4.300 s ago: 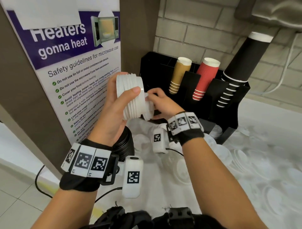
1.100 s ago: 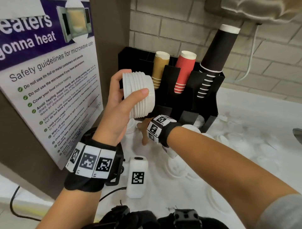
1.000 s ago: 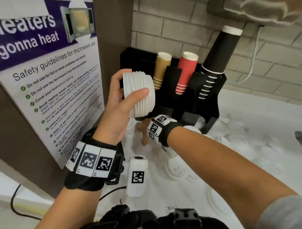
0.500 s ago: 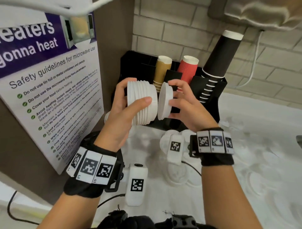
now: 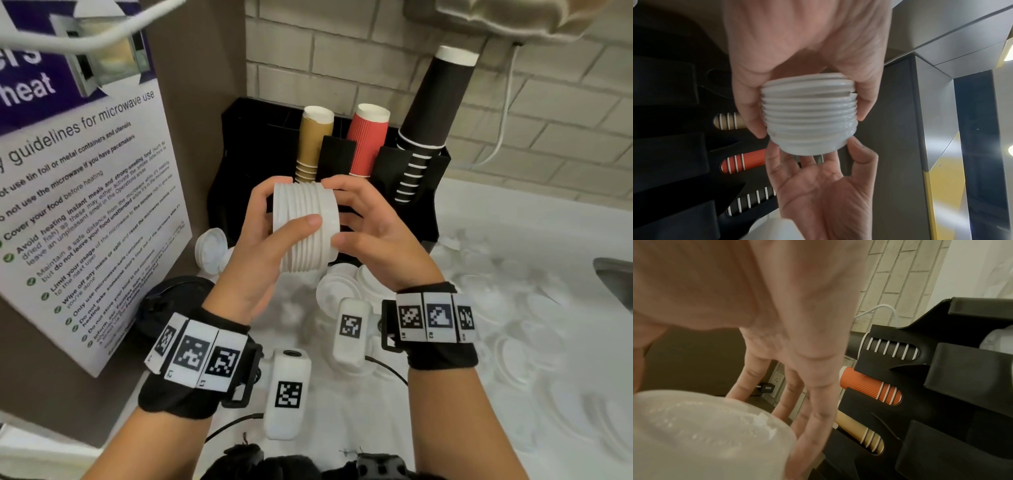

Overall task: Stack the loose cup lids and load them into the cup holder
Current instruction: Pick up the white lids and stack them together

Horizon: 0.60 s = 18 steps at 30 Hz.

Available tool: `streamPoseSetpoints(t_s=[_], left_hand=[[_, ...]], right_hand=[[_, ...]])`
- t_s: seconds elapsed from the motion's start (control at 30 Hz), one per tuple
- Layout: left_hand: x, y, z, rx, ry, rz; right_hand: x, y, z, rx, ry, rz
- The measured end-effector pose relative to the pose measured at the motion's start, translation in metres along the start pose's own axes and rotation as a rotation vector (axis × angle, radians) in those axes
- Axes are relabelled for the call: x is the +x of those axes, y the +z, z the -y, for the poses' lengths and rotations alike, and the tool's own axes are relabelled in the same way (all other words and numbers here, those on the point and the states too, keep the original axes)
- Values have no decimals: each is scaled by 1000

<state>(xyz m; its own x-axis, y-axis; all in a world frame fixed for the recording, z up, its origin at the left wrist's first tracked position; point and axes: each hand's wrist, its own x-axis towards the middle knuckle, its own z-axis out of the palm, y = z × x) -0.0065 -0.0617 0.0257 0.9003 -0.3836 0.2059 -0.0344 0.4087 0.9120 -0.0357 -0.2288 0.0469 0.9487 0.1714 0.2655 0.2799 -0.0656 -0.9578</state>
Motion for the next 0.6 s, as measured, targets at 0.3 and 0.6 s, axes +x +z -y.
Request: streamPoseSetpoints(t_s=[0.3, 0.6], left_hand=[[0, 4, 0, -7, 3, 4], [-1, -6, -3, -79, 65, -146]], right_hand=[[-1, -6, 0, -19, 22, 29], [22, -31, -33, -1076, 490, 389]])
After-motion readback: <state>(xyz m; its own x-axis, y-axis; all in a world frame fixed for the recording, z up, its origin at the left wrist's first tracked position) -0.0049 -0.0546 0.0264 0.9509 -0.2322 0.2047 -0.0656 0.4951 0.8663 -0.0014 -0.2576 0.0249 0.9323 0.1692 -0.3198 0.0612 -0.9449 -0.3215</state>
